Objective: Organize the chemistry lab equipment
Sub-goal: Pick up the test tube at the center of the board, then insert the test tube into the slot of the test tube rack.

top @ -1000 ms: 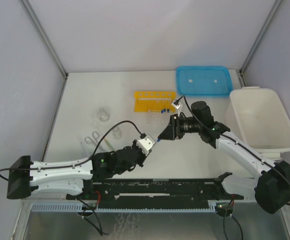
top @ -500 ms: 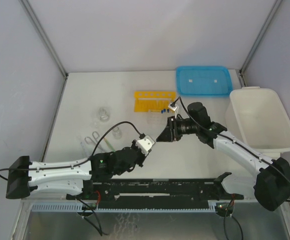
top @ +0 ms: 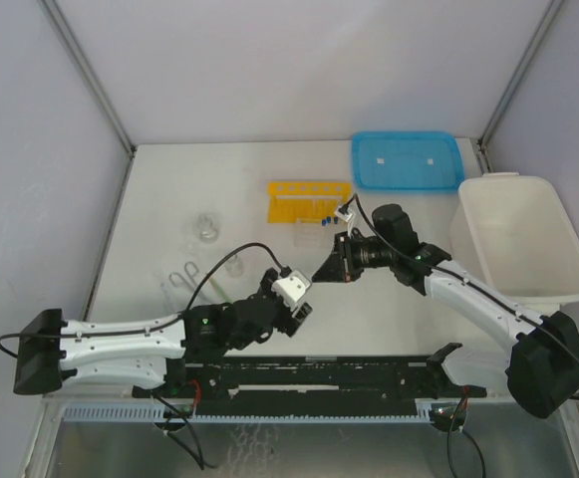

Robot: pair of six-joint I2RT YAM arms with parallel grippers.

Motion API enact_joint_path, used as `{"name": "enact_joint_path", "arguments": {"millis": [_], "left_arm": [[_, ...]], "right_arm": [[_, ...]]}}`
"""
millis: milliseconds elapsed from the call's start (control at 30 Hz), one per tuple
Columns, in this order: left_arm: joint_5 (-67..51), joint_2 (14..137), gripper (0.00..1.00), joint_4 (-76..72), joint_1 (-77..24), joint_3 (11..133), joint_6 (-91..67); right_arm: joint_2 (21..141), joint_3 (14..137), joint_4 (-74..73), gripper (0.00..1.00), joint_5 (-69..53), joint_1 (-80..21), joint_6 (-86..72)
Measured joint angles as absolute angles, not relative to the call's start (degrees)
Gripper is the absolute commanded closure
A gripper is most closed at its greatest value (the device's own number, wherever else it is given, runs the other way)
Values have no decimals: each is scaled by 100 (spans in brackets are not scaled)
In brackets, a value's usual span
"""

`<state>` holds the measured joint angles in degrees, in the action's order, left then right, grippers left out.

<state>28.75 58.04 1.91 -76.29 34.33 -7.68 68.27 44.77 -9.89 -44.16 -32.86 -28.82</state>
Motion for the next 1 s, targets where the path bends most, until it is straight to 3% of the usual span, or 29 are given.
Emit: {"name": "enact_joint_path", "arguments": {"millis": [200,367,467,533,600,800,1000], "left_arm": [[3065,5994,0,305,-7636,3522,-851],[3074,6340,2,471,-7428,3754,-913],[2993,6598,15,631,-7177,3929,-985],[2895,6696,30,722,-6967,4001,-1028],[2665,6720,39,805,-6632,4027,-1153],[1787,6705,44,878,-5249,4027,-1507],[1319,6770,46,1013,-5065,4071,-1651]], "right_arm": [[6938,4825,-1393,100,-3717,-3286,-2689],[7303,5535,-1977,100,-2359,-3321,-2449],[7614,6075,-2309,100,-1474,-3400,-2281],[7843,6420,-2453,100,-982,-3483,-2178],[8086,6731,-2541,100,-565,-3562,-2093],[9041,7749,-2770,100,484,-3710,-1852],[10071,8665,-2939,100,1144,-3841,-1625]]}}
